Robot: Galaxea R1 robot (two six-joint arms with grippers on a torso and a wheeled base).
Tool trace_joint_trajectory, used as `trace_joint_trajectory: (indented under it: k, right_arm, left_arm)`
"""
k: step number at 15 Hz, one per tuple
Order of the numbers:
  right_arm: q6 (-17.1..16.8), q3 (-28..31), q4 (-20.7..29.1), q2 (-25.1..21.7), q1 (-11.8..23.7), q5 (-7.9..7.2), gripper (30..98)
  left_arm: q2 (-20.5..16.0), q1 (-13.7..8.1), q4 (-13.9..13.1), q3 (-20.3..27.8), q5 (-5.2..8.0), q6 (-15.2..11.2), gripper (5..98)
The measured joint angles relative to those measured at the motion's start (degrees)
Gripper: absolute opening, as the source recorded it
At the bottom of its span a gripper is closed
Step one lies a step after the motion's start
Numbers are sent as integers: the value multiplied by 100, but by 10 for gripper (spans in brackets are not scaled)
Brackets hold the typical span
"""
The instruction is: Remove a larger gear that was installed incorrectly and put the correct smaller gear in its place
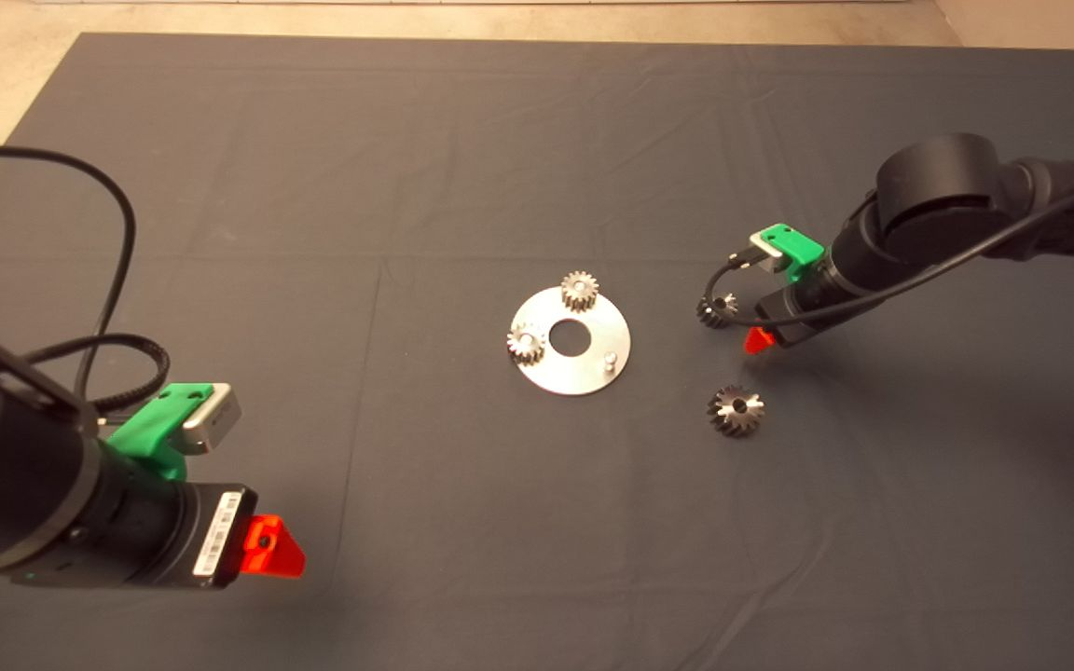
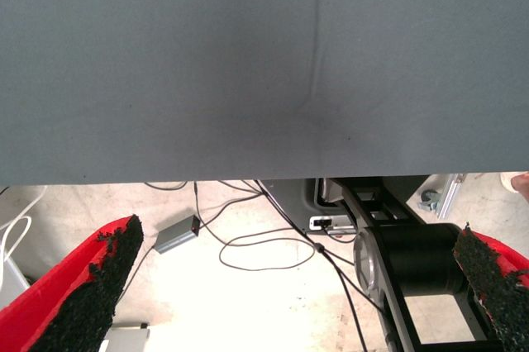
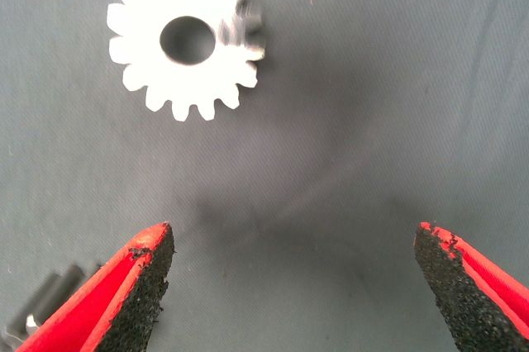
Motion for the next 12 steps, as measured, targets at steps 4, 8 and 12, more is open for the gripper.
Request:
trace_joint_trajectory:
  k: [4, 8, 12]
  right_arm:
    - [0, -171, 2, 358, -2, 93, 775]
    - [0, -276, 2, 399, -2, 63, 774]
    - [-2, -449, 2, 400, -5, 144, 775]
  left_arm:
    - [-4, 52, -2, 0, 6, 0, 977]
    - [2, 94, -2, 0, 4, 0, 977]
    - [0, 94, -2, 0, 6, 0, 977]
